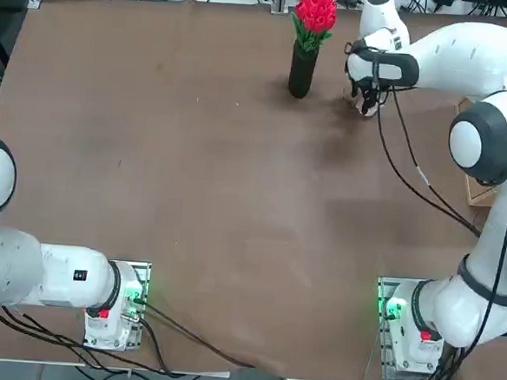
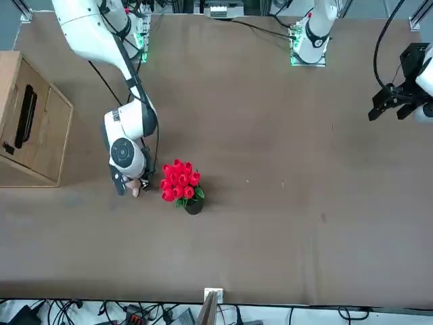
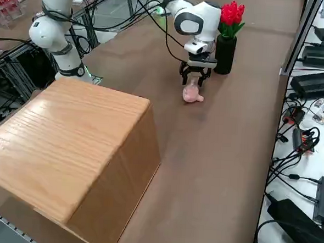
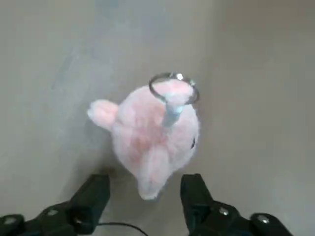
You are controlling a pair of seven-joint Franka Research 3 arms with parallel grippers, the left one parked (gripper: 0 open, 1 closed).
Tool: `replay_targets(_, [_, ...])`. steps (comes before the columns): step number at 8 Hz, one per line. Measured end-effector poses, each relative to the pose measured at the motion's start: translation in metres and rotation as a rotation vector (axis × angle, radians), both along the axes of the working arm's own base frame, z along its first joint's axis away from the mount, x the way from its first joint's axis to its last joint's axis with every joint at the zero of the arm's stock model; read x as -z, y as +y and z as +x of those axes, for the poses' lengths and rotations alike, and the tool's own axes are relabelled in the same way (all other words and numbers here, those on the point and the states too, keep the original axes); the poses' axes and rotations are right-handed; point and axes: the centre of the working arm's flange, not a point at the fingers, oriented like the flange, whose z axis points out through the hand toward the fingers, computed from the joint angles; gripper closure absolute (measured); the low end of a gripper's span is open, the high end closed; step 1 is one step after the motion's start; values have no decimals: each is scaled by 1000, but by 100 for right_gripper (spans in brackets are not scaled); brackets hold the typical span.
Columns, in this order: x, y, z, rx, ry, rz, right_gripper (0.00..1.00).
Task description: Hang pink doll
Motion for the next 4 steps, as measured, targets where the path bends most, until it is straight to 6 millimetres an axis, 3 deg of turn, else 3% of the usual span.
replay_targets(1, [3,0,1,11,-11,-10,36])
replay_targets(3, [9,-1,1,17,-10,-14,52])
replay_targets(4, [11,-1,1,20,-10,-15,76])
